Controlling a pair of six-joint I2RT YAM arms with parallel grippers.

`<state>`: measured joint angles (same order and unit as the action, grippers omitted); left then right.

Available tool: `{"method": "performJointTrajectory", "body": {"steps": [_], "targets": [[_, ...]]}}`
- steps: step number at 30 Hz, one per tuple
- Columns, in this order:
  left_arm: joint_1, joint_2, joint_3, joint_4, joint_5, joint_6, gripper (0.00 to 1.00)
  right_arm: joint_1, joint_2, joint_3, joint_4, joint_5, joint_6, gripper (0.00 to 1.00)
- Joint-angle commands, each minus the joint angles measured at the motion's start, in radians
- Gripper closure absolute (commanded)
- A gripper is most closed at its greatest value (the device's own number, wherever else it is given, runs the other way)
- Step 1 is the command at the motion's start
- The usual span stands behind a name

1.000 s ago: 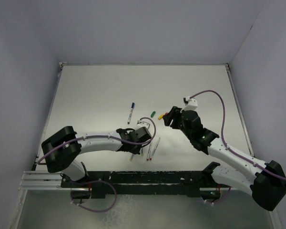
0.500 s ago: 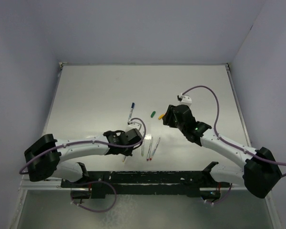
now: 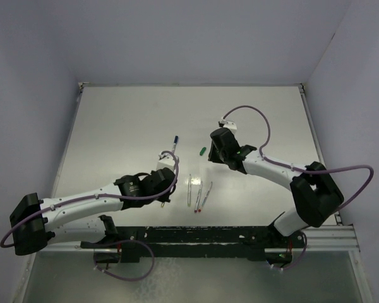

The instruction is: Insert the pens into the pen caps

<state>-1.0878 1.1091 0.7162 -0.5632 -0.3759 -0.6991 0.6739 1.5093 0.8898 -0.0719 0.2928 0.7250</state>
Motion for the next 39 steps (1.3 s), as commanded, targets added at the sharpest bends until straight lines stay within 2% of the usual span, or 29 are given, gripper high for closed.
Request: {"method": "performJointTrajectory", "body": {"steps": [1, 7, 13, 39], "targets": [[0.001, -0.037, -0.022, 0.030, -0.027, 0.036, 1.00, 0.001, 0.068, 0.106, -0.041, -0.005, 0.025, 0.75], [0.000, -0.024, -0.026, 0.043, -0.015, 0.064, 1.00, 0.001, 0.161, 0.198, -0.080, 0.020, 0.070, 0.74], [0.000, -0.014, -0.024, 0.053, -0.014, 0.080, 1.00, 0.002, 0.215, 0.223, -0.105, 0.043, 0.135, 0.62], [0.002, 0.026, -0.041, 0.088, 0.008, 0.106, 1.00, 0.000, 0.293, 0.238, -0.157, 0.123, 0.222, 0.61]]}}
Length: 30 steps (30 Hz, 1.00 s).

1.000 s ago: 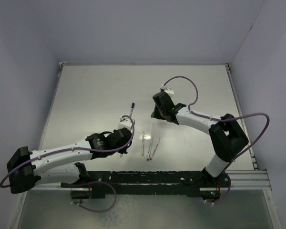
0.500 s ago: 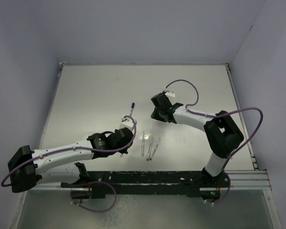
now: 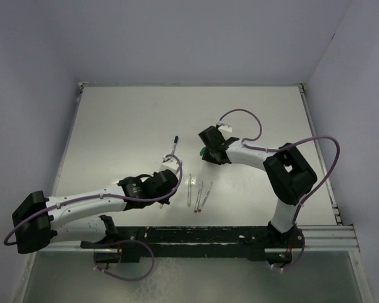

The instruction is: Insert the pens into the pen caps

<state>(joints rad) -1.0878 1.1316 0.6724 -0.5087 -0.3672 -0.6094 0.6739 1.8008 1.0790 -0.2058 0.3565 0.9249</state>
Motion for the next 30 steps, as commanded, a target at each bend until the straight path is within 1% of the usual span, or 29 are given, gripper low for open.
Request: {"method": "performJointTrajectory", "body": {"steps": [1, 8, 18, 23, 30], "targets": [[0.000, 0.005, 0.003, 0.033, -0.001, 0.016, 1.00, -0.001, 0.002, 0.048, -0.022, 0.063, 0.024, 0.61], [0.001, 0.011, 0.006, 0.037, -0.001, 0.018, 1.00, -0.012, 0.035, 0.077, -0.028, 0.083, 0.022, 0.60], [0.001, 0.033, 0.018, 0.042, 0.002, 0.028, 1.00, -0.017, 0.115, 0.146, -0.088, 0.127, 0.033, 0.60], [0.001, 0.036, 0.018, 0.043, 0.003, 0.028, 1.00, -0.023, 0.113, 0.137, -0.096, 0.140, 0.060, 0.60], [0.001, 0.058, 0.026, 0.058, 0.023, 0.031, 1.00, -0.035, 0.083, 0.092, -0.081, 0.143, 0.106, 0.56]]}}
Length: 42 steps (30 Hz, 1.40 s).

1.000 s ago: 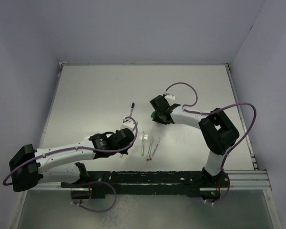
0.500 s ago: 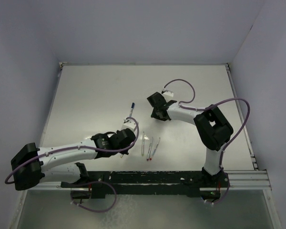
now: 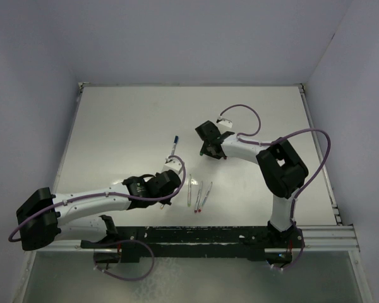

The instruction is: Insert the pens into the pen caps

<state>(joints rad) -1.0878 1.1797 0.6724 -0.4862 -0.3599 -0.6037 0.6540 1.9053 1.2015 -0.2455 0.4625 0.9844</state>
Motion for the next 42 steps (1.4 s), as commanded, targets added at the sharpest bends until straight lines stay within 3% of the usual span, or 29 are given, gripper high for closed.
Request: {"method": "performJointTrajectory", "body": {"steps": [1, 8, 18, 37, 42], "targets": [[0.000, 0.011, 0.027, 0.037, 0.018, 0.025, 1.00, -0.019, -0.020, -0.030, -0.045, 0.038, 0.046, 0.56], [0.000, 0.006, 0.027, 0.038, 0.020, 0.025, 1.00, -0.027, -0.015, -0.025, -0.063, 0.053, 0.050, 0.53], [0.001, -0.003, 0.036, 0.029, 0.004, 0.030, 1.00, -0.027, 0.032, -0.001, -0.066, 0.004, 0.020, 0.57], [0.002, 0.001, 0.041, 0.037, -0.013, 0.025, 1.00, -0.026, 0.125, 0.027, -0.156, 0.003, -0.028, 0.70], [0.001, -0.002, 0.042, 0.041, -0.014, 0.026, 1.00, -0.026, 0.140, 0.019, -0.155, -0.025, -0.047, 0.82]]}}
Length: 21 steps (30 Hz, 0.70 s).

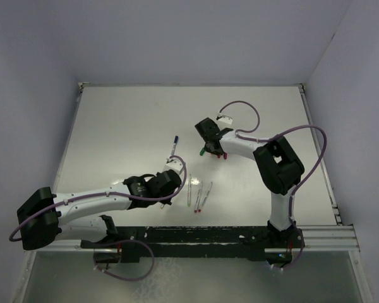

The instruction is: Insert the pens into the pen caps

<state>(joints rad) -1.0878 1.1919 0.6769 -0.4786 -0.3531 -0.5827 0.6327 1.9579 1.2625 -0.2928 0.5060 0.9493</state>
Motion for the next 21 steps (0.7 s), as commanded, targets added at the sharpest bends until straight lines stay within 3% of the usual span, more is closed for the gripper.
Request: {"method": "performJointTrajectory", "body": {"steps": [1, 6, 9, 16, 21], "targets": [[0.001, -0.014, 0.038, 0.032, -0.021, 0.004, 1.00, -0.005, 0.091, -0.046, -0.107, -0.075, -0.015, 0.85], [0.001, -0.020, 0.038, 0.031, -0.021, 0.000, 1.00, -0.004, 0.100, -0.064, -0.098, -0.094, -0.033, 0.88], [0.001, -0.019, 0.038, 0.035, -0.021, 0.004, 1.00, -0.004, 0.106, -0.062, -0.100, -0.123, -0.044, 1.00], [0.000, -0.003, 0.048, 0.040, -0.011, 0.011, 1.00, -0.004, 0.071, -0.067, -0.053, -0.180, -0.142, 1.00], [0.002, -0.008, 0.045, 0.065, -0.012, 0.015, 1.00, -0.006, -0.085, -0.120, 0.049, -0.183, -0.231, 1.00]]}}
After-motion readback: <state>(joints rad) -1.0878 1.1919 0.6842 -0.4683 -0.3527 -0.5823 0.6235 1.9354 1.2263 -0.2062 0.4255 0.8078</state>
